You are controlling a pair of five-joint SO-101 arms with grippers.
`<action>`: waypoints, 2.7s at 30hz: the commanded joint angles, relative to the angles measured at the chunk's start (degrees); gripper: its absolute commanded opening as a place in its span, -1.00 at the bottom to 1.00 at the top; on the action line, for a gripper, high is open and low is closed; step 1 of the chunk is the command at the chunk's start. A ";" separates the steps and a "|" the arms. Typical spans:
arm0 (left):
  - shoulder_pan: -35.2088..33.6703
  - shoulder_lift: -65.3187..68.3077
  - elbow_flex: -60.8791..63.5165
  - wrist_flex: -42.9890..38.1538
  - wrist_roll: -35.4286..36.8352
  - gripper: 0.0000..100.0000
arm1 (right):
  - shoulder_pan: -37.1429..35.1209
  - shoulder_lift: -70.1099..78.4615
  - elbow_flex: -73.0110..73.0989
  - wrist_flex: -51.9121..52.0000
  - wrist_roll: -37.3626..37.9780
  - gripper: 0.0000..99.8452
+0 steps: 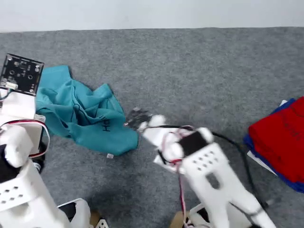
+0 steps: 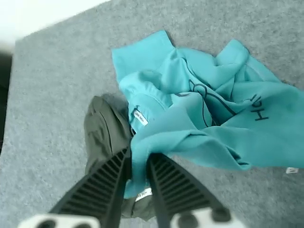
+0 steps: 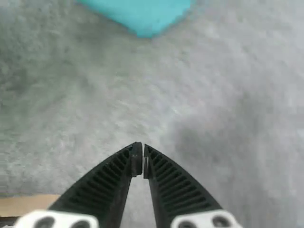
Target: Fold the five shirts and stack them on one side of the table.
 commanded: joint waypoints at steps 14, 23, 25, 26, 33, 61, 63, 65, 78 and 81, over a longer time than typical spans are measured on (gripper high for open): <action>-16.26 -0.44 8.04 -3.60 -1.41 -0.99 | -6.64 26.42 -13.01 -22.73 -0.18 -0.98; -17.14 -0.88 15.25 -3.87 -5.71 -0.99 | -6.64 40.31 -31.21 -22.81 -0.18 -0.98; -17.14 -0.88 15.25 -3.87 -5.71 -0.99 | -6.64 45.85 -34.99 -22.81 -0.18 -0.98; -17.14 -0.88 15.16 -3.87 -5.63 -0.99 | -6.64 48.66 -36.92 -22.81 -0.18 -0.98; -17.14 -0.88 15.25 -3.52 -5.63 -0.99 | -6.29 66.51 -54.77 -22.46 -0.09 -0.98; -21.71 -0.53 15.25 -3.87 -5.80 -0.99 | -5.05 79.34 -109.54 22.73 7.12 -0.98; -21.71 -0.53 15.25 -3.96 -5.80 -0.99 | -5.14 79.34 -110.42 27.03 7.12 -0.98; -21.71 -0.53 15.25 -3.96 -5.80 -0.99 | -4.88 79.16 -109.27 28.35 7.03 -0.98; -21.71 -0.53 15.34 -5.19 -5.89 -0.99 | -5.93 72.66 -88.09 28.35 -1.05 -0.58; -21.71 -0.53 15.34 -6.24 -5.89 -0.99 | -8.75 71.16 -83.43 28.26 0.35 -0.58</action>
